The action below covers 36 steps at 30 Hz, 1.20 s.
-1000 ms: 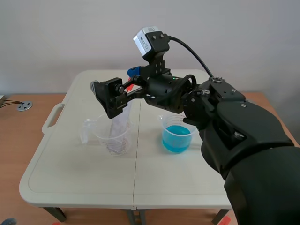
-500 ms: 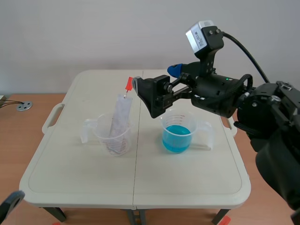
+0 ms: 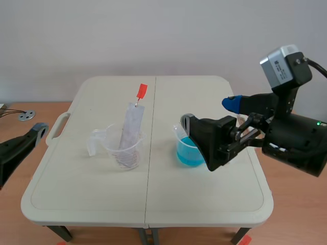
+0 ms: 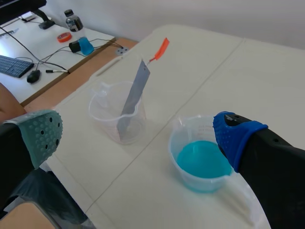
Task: Hold the metal plate by the orange handle, dip it into the blue solution, take it out and point at it, then put the plate back in the beaker on the left.
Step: 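Return to the home posture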
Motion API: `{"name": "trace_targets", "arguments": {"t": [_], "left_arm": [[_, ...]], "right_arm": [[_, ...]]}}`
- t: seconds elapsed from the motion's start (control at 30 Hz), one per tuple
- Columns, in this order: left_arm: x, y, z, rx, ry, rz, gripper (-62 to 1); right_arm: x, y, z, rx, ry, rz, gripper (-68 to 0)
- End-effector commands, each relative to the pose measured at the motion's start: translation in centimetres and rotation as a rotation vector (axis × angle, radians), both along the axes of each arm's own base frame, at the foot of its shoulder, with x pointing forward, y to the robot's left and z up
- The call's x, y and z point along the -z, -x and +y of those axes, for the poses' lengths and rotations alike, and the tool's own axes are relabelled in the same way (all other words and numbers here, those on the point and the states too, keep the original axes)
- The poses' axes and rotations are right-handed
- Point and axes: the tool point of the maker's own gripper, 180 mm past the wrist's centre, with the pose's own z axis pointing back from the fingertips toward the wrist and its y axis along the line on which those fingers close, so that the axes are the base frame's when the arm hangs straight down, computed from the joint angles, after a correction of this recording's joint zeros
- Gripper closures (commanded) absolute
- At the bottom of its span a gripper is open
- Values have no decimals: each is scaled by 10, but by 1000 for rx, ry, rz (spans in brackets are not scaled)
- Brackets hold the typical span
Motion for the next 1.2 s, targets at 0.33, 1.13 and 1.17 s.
{"name": "trace_targets", "arguments": {"t": [0.33,1.13,1.17], "left_arm": [[-18,-15,-46,104,80,-63,-623],[-17,-27,-87,196,219,-38,-623],[-17,-27,-86,195,218,-37,-623]], "right_arm": [[-6,41,-4,-51,0,32,-663],[1,47,-20,-16,29,70,-663],[1,47,-20,-16,31,69,-663]]}}
